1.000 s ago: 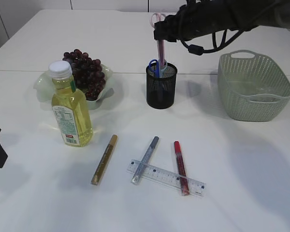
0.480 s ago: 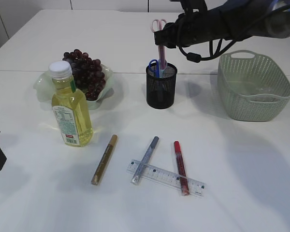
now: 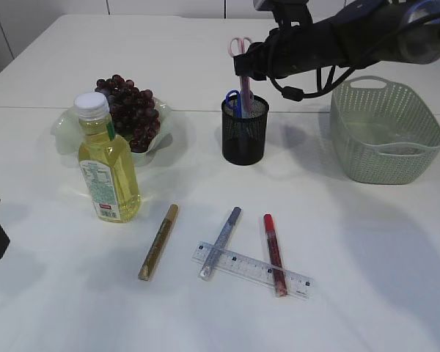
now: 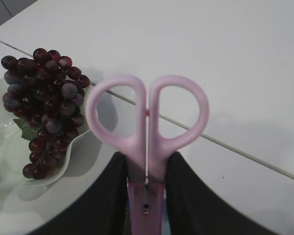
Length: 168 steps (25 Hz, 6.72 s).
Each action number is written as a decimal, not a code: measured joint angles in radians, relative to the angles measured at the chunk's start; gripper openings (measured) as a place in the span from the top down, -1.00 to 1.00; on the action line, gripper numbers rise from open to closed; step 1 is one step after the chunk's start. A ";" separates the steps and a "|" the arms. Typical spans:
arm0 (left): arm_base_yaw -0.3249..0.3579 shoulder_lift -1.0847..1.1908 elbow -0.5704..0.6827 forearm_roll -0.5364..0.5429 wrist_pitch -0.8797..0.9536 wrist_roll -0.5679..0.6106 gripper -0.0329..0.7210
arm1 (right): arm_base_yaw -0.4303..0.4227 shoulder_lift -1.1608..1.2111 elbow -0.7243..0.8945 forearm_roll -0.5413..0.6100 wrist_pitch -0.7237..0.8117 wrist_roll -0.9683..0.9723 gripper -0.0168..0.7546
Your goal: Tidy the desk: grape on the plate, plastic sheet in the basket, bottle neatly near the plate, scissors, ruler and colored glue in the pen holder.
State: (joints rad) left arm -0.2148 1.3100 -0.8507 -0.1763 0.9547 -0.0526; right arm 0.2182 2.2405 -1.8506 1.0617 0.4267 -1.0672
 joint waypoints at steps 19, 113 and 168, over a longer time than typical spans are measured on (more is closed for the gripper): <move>0.000 0.000 0.000 0.000 0.002 0.000 -0.24 | -0.006 0.019 0.001 0.000 0.045 0.020 0.01; 0.000 0.000 0.000 -0.009 -0.068 0.004 -0.24 | 0.449 -0.139 0.410 -1.056 0.468 0.552 -0.28; 0.000 0.000 0.000 -0.009 -0.068 0.007 -0.24 | 0.362 -0.123 0.333 -0.937 0.514 0.585 0.20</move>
State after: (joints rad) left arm -0.2148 1.3100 -0.8507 -0.1849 0.8862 -0.0461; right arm 0.5805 2.1170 -1.5180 0.1247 0.9407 -0.4817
